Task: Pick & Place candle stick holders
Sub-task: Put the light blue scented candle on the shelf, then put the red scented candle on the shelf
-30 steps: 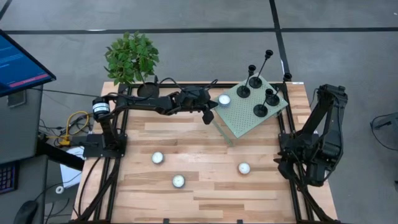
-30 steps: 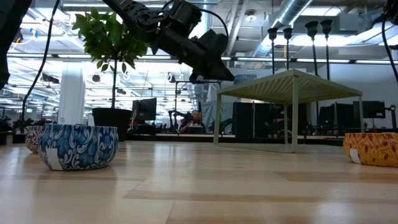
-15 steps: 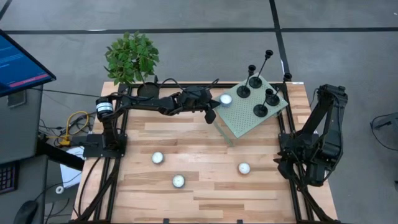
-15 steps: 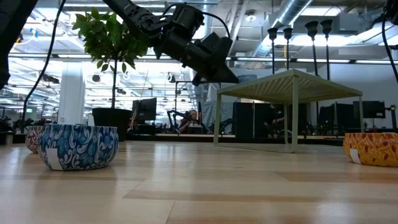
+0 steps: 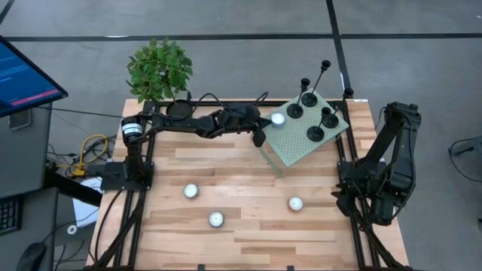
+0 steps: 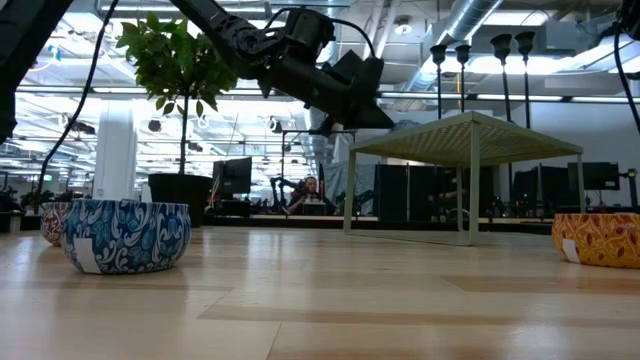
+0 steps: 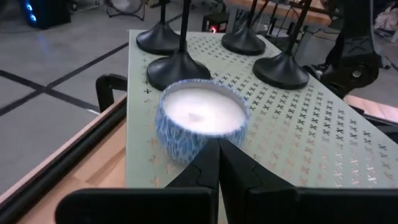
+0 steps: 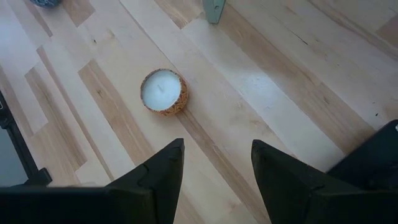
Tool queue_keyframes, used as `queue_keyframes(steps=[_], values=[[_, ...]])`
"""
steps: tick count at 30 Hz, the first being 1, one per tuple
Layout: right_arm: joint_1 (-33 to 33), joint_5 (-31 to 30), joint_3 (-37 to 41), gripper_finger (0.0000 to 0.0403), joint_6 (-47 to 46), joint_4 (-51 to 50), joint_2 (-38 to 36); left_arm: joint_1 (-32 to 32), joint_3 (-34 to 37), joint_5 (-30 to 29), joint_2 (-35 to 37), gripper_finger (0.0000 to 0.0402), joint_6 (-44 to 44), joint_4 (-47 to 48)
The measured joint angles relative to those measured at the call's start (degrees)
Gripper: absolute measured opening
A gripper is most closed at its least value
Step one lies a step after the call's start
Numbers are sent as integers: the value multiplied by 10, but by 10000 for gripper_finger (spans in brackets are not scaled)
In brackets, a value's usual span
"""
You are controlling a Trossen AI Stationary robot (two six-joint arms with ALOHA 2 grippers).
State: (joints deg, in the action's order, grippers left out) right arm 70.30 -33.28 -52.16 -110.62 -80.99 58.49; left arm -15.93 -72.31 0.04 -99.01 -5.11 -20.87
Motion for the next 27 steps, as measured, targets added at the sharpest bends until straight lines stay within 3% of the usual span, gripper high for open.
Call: queue_keyframes(steps=[11, 17, 21, 27], values=[[0, 0, 0, 179, 0, 1, 0, -9, -33, 4, -41, 1, 3, 3], [0, 0, 0, 179, 0, 9, 0, -17, -34, -2, -6, 1, 28, 29], [0, 0, 0, 179, 0, 17, 0, -12, -34, -3, 72, 2, 32, 150], [0, 0, 0, 179, 2, 33, 0, 31, -34, 5, 251, 35, 67, 462]])
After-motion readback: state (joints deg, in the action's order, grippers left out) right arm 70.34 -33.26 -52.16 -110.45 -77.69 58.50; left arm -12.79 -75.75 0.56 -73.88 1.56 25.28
